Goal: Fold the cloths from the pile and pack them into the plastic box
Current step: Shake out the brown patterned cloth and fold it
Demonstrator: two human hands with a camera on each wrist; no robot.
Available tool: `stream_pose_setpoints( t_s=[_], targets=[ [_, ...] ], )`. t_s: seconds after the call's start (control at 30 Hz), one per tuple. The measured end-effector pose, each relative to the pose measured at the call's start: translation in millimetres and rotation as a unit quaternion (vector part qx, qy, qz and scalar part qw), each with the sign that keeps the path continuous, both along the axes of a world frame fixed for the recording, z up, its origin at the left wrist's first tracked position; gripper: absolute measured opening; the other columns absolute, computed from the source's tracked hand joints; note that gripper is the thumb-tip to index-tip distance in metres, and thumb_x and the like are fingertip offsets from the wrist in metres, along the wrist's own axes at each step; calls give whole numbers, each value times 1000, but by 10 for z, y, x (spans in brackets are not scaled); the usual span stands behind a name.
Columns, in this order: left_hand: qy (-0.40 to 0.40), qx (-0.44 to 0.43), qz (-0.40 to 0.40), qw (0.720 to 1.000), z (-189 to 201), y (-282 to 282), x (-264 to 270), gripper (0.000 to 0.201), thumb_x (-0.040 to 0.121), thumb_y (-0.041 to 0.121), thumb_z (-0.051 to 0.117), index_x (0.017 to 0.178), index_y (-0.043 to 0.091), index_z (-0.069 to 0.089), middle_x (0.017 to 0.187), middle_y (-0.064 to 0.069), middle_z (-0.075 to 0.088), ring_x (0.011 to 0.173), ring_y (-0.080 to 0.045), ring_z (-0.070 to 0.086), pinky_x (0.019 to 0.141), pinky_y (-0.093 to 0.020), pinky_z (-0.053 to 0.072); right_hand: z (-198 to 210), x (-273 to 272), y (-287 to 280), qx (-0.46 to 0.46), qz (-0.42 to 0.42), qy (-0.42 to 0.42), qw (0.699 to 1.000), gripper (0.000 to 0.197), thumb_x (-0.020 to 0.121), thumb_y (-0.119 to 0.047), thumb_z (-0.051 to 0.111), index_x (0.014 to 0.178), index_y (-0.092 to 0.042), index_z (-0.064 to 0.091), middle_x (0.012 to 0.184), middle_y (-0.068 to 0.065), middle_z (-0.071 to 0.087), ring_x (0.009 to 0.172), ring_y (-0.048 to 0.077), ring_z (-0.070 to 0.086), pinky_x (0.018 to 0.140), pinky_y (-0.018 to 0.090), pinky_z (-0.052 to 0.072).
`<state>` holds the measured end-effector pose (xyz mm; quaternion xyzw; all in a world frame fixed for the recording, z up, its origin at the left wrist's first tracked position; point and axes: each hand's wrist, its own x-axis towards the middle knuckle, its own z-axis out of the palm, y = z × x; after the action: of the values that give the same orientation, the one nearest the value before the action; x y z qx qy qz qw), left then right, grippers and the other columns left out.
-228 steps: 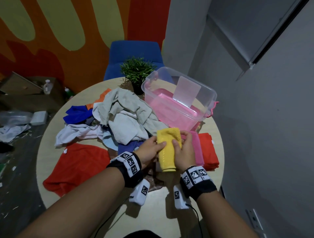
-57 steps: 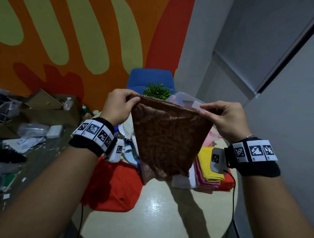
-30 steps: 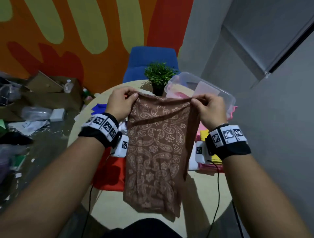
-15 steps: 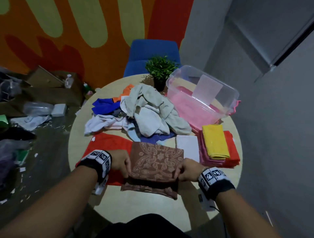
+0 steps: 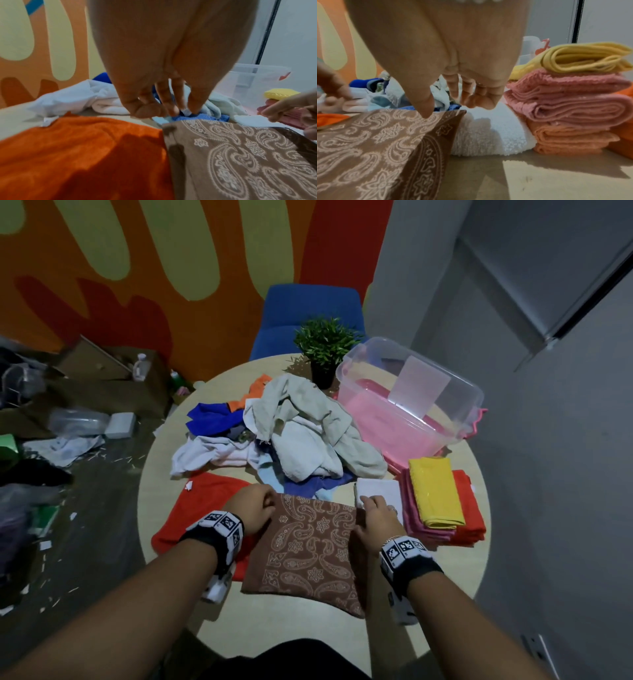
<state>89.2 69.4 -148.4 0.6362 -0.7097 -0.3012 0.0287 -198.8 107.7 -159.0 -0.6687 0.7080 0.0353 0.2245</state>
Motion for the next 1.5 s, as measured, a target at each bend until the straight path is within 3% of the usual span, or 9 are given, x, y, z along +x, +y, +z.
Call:
stream_pose_setpoints(
  t_s=[0.1,0.27,0.43,0.6,0.73,0.83,0.97,1.23,1.5],
  targets=[
    [3,13,34,999,-120,2,-56,59,95,21,62,149,17,40,149,-7,47,131,-33,46,110,-39,38,-131,76,-46,-3,-19,60,998,57,91,-41,59,139,-18,39,132,8,42,122,34,44,95,46,47],
    [14,-29,6,999,-135,81,-250,64,94,19,59,151,32,32,152,5,42,134,-27,35,106,-44,39,-128,80,-53,-23,-4,56,998,27,87,-30,64,111,-18,58,118,4,46,112,29,46,90,41,48],
    [6,2,-112,994,75,38,-482,88,89,32,70,154,44,13,157,2,33,150,-24,13,115,-53,19,172,125,-75,-48,-24,-261,964,21,75,-5,67,72,-21,53,70,-5,57,67,10,52,66,29,41],
    [65,19,-137,988,153,-185,-391,13,91,43,67,102,38,65,109,9,69,114,-17,60,105,-49,40,609,81,-60,-40,-130,-545,827,33,82,1,75,103,-18,57,89,4,72,83,17,71,76,33,58],
    [150,52,-112,981,178,-256,-251,14,87,29,75,91,17,69,94,-4,73,89,-19,68,83,-38,53,326,43,88,37,-42,-328,943,22,81,-26,80,96,-15,69,87,2,74,79,13,70,82,42,57],
    [131,113,-148,974,286,-225,-278,45,76,41,84,112,28,60,106,7,69,98,-9,66,92,-34,53,352,95,94,21,-27,-344,938,11,91,-20,69,101,-17,70,97,-1,74,91,11,68,91,42,54],
    [359,170,-103,912,626,-175,-529,59,82,18,82,133,19,53,114,1,70,101,-6,68,89,-21,52,710,270,-8,-50,65,-373,924,25,92,-14,66,85,-37,60,86,-13,67,81,0,62,79,27,50],
    [453,5,77,888,1125,-405,-426,5,91,6,69,87,9,69,80,-6,69,71,-11,65,66,-28,56,1091,27,-94,1,91,-310,946,9,85,-20,77,84,-14,70,82,-1,73,71,6,67,70,27,55],
    [415,-31,94,905,1216,-452,-118,21,74,4,84,76,16,67,69,-15,60,65,-21,57,65,-32,51,1128,-161,-212,-130,-176,-530,819,14,97,-8,60,99,-11,73,88,8,75,79,21,69,68,37,58]
  ],
)
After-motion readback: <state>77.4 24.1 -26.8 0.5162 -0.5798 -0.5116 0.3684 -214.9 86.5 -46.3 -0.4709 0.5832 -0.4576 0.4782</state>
